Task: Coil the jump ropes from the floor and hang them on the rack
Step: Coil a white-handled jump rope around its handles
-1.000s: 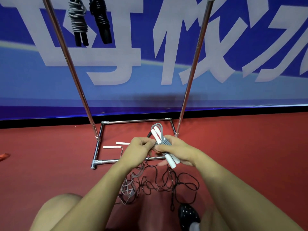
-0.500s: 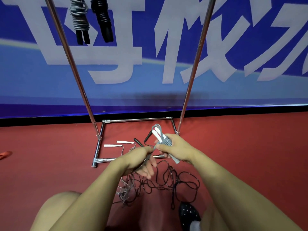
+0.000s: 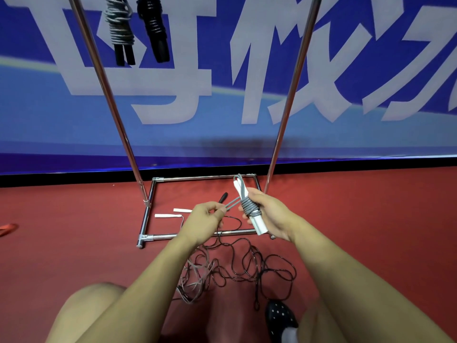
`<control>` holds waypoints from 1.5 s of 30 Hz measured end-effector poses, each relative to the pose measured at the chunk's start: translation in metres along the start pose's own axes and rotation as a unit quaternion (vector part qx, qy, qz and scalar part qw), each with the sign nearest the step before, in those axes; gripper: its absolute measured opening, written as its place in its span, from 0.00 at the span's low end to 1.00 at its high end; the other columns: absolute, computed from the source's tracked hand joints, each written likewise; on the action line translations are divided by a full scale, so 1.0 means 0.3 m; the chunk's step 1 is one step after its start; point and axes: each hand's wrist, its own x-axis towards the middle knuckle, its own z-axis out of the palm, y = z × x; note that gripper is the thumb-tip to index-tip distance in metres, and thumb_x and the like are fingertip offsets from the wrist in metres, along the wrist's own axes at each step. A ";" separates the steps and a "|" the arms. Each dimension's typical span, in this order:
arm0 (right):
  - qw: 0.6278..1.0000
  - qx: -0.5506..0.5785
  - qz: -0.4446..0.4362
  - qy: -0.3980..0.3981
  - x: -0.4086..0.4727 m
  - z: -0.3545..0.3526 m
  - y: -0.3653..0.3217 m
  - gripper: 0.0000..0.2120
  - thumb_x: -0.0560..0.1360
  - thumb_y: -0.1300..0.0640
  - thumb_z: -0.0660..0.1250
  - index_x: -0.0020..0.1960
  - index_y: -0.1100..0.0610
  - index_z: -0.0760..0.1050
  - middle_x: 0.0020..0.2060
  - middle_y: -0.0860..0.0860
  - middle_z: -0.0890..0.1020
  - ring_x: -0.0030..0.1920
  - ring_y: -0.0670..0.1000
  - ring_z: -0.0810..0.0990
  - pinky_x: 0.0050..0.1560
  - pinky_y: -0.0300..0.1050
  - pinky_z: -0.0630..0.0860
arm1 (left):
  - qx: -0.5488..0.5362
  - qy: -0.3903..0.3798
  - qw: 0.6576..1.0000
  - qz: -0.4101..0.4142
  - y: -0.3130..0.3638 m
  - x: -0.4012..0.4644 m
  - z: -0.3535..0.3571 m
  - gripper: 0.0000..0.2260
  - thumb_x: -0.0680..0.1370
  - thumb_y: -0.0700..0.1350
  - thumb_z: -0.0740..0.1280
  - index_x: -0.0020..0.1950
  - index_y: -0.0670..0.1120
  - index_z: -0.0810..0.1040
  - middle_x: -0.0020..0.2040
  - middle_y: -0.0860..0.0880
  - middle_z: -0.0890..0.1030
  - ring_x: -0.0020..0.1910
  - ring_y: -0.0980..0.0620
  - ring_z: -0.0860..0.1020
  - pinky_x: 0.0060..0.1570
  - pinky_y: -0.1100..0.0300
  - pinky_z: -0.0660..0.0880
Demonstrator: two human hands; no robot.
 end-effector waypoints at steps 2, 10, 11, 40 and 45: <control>1.000 -0.010 -0.011 0.006 0.003 -0.004 0.002 0.13 0.86 0.56 0.57 0.66 0.54 0.76 0.42 0.55 0.83 0.38 0.51 0.78 0.41 0.44 0.75 | 0.059 0.004 0.998 0.015 -0.005 0.006 0.000 0.10 0.84 0.49 0.64 0.50 0.50 0.84 0.32 0.51 0.77 0.25 0.56 0.69 0.30 0.62 0.66; 0.994 -0.101 -0.016 0.025 0.019 0.003 0.026 0.15 0.85 0.55 0.60 0.67 0.61 0.77 0.47 0.50 0.82 0.44 0.46 0.78 0.47 0.38 0.74 | 0.174 0.034 0.980 0.087 0.018 -0.009 0.005 0.12 0.82 0.50 0.64 0.43 0.51 0.83 0.34 0.50 0.83 0.32 0.51 0.77 0.39 0.57 0.75; 0.992 -0.122 -0.016 0.017 0.018 0.003 0.029 0.15 0.85 0.55 0.61 0.68 0.60 0.76 0.49 0.49 0.82 0.47 0.45 0.78 0.51 0.38 0.74 | 0.177 0.032 0.980 0.089 0.020 -0.012 0.006 0.12 0.82 0.51 0.64 0.43 0.51 0.83 0.34 0.50 0.83 0.33 0.49 0.78 0.39 0.56 0.76; 0.992 -0.119 -0.017 -0.036 -0.024 0.016 0.000 0.16 0.83 0.48 0.64 0.58 0.62 0.76 0.36 0.55 0.77 0.30 0.50 0.72 0.30 0.44 0.70 | 0.035 -0.187 0.975 -0.118 0.028 -0.046 -0.015 0.27 0.86 0.53 0.49 0.44 0.38 0.81 0.30 0.42 0.80 0.26 0.47 0.78 0.28 0.61 0.72; 0.996 -0.083 -0.036 -0.016 -0.020 -0.005 -0.008 0.12 0.83 0.52 0.65 0.58 0.62 0.73 0.37 0.54 0.77 0.31 0.50 0.73 0.31 0.44 0.72 | -0.043 -0.121 0.991 -0.033 0.032 -0.033 -0.011 0.22 0.87 0.50 0.57 0.40 0.39 0.79 0.24 0.44 0.76 0.30 0.47 0.81 0.30 0.64 0.73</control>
